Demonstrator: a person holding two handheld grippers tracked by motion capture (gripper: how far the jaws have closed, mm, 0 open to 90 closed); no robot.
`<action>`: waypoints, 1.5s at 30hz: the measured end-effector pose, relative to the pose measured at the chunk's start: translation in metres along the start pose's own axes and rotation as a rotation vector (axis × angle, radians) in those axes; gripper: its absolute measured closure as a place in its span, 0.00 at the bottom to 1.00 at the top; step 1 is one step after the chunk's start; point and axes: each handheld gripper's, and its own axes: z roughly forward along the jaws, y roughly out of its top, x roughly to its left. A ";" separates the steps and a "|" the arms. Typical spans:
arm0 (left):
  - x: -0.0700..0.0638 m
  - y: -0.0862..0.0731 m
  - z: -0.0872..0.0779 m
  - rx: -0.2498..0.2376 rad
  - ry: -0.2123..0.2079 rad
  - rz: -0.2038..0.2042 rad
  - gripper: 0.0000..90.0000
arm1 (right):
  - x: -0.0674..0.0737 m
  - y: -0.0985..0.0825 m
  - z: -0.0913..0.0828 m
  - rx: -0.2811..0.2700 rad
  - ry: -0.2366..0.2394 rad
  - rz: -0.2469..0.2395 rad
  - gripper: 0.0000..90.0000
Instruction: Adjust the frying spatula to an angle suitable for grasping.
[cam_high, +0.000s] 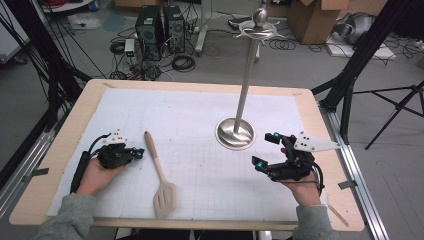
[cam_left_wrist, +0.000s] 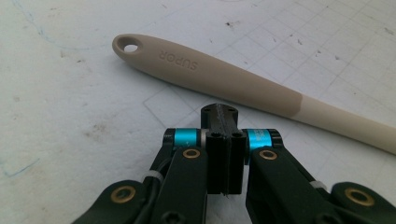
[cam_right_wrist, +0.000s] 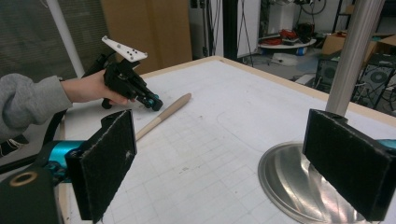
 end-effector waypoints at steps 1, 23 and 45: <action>-0.001 0.001 0.002 0.002 -0.003 0.001 1.00 | 0.000 0.000 0.000 0.001 0.002 0.000 0.09; -0.014 0.038 0.046 -0.026 -0.067 0.071 1.00 | 0.003 0.006 0.007 -0.010 0.035 -0.003 0.09; -0.070 0.047 0.039 -0.005 -0.183 0.137 1.00 | 0.004 0.006 0.001 -0.029 0.028 0.000 0.09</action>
